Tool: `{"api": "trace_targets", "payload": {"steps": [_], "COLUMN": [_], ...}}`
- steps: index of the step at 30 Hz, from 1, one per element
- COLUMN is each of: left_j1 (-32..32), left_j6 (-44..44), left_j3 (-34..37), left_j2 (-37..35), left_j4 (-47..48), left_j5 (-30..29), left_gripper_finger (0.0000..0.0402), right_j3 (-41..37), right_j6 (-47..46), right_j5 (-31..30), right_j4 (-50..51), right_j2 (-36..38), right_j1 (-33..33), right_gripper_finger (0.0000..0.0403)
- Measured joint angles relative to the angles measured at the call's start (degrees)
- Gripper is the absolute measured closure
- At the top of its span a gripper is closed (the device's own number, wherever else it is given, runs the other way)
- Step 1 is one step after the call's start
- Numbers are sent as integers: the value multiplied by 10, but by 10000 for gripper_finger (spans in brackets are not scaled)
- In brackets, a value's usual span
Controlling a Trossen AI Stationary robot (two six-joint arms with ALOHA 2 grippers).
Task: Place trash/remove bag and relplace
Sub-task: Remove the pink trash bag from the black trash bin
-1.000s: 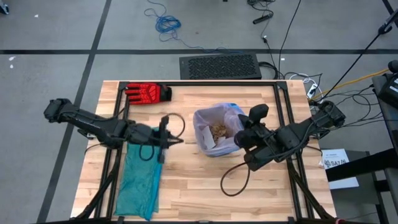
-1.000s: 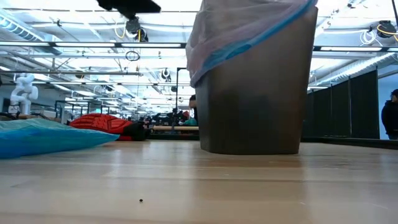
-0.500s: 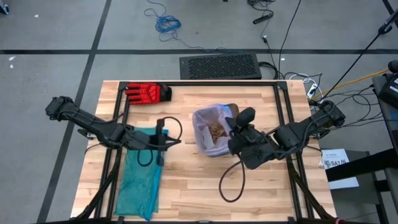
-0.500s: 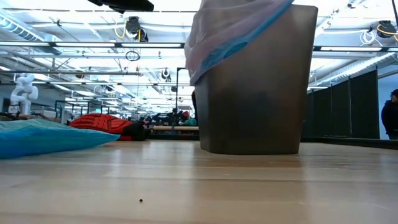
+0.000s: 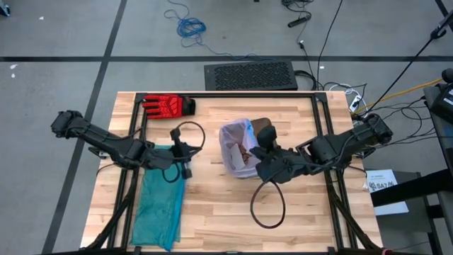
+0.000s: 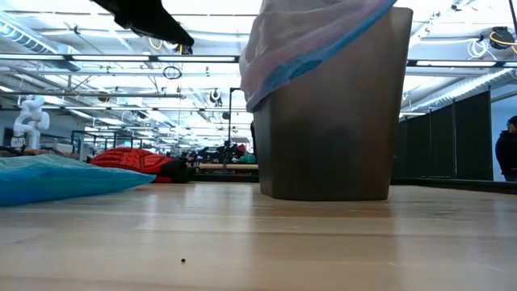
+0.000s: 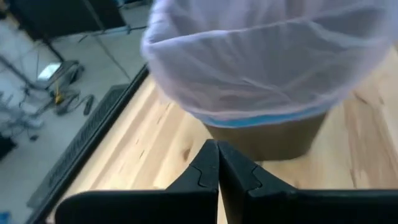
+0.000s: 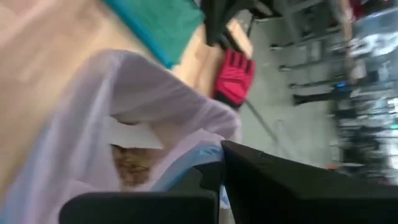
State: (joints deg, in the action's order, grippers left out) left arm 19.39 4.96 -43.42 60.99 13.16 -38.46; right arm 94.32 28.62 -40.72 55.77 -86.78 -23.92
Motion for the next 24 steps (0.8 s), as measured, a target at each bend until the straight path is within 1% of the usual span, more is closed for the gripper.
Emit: {"api": "trace_targets", "payload": {"steps": [4,5,6,7,8,11,13,14,16,18,21,23,24], "left_j1": [-38,-55,-74,-96,-119,-187,-230,-250,-281,-301,-321,-327,-327], "left_j6": [27,29,32,34,35,61,113,146,217,272,313,324,331], "left_j3": [9,16,24,34,47,104,145,163,196,212,225,225,225], "left_j2": [0,0,0,0,0,0,5,10,22,42,83,125,144], "left_j4": [-16,-27,-39,-57,-85,-232,-335,-381,-440,-459,-463,-515,-555], "left_j5": [-1,3,23,56,104,273,365,400,455,478,481,490,507], "left_gripper_finger": [396,397,399,399,399,400,400,400,400,401,399,389,382], "right_j3": [0,0,0,0,0,0,0,0,0,0,0,0,0], "right_j6": [-70,-80,-89,-97,-104,-122,-131,-134,-134,-133,-131,-131,-131], "right_j5": [1,1,-1,0,0,1,1,1,1,2,3,3,4], "right_j4": [3,3,3,3,3,3,3,3,3,2,0,-3,-3], "right_j2": [1,1,1,1,1,1,1,1,1,1,1,2,2], "right_j1": [4,4,4,4,3,3,4,4,3,3,3,3,3], "right_gripper_finger": [402,400,396,392,387,369,356,349,335,324,311,304,301]}}
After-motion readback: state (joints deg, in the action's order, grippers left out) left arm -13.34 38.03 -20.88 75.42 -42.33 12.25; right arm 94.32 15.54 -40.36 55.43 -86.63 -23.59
